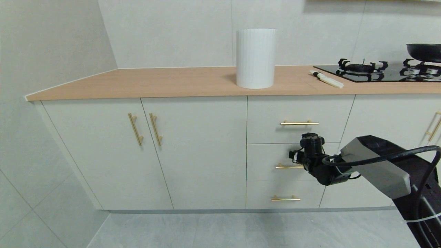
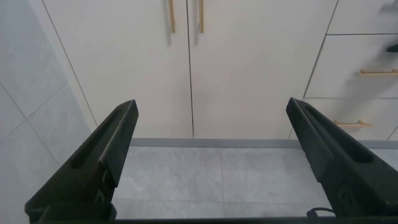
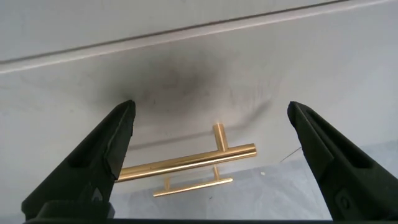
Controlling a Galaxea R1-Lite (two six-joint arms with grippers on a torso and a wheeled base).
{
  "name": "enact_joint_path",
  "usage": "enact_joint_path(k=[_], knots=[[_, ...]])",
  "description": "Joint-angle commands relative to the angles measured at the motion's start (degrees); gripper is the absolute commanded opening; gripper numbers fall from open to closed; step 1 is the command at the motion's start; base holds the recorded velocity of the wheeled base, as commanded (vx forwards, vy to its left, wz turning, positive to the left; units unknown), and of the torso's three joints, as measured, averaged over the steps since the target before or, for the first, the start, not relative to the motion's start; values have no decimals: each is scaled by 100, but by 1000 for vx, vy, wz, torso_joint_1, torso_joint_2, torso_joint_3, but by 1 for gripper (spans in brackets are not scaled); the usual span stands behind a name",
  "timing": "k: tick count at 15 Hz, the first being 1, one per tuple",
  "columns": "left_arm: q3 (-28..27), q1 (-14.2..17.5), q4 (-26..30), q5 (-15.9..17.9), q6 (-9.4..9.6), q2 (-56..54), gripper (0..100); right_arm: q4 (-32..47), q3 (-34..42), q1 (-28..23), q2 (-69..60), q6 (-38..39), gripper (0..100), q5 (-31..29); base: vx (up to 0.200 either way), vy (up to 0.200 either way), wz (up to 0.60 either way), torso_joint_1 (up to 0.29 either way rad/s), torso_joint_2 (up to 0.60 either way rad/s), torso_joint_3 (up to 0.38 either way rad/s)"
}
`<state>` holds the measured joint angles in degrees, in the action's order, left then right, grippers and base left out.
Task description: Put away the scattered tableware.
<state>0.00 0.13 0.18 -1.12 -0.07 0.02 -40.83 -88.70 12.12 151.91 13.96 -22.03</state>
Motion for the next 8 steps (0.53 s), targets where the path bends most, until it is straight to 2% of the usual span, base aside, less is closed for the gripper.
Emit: enact_joint_path(k=[1, 4, 6, 8], knots=[[0, 4, -1, -2, -1, -2, 100, -83, -447, -16, 322, 37, 100, -214, 0, 0, 0, 0, 0, 0], [0, 4, -1, -2, -1, -2, 100, -92, -403, -16, 243, 72, 100, -258, 0, 0, 0, 0, 0, 0], [0, 4, -1, -2, -1, -2, 100, -83, 388, -16, -381, 142, 100, -197, 0, 0, 0, 0, 0, 0], [0, 4, -1, -2, -1, -2, 100, -92, 1663, 54, -1409, 142, 100, 111, 0, 0, 0, 0, 0, 0]])
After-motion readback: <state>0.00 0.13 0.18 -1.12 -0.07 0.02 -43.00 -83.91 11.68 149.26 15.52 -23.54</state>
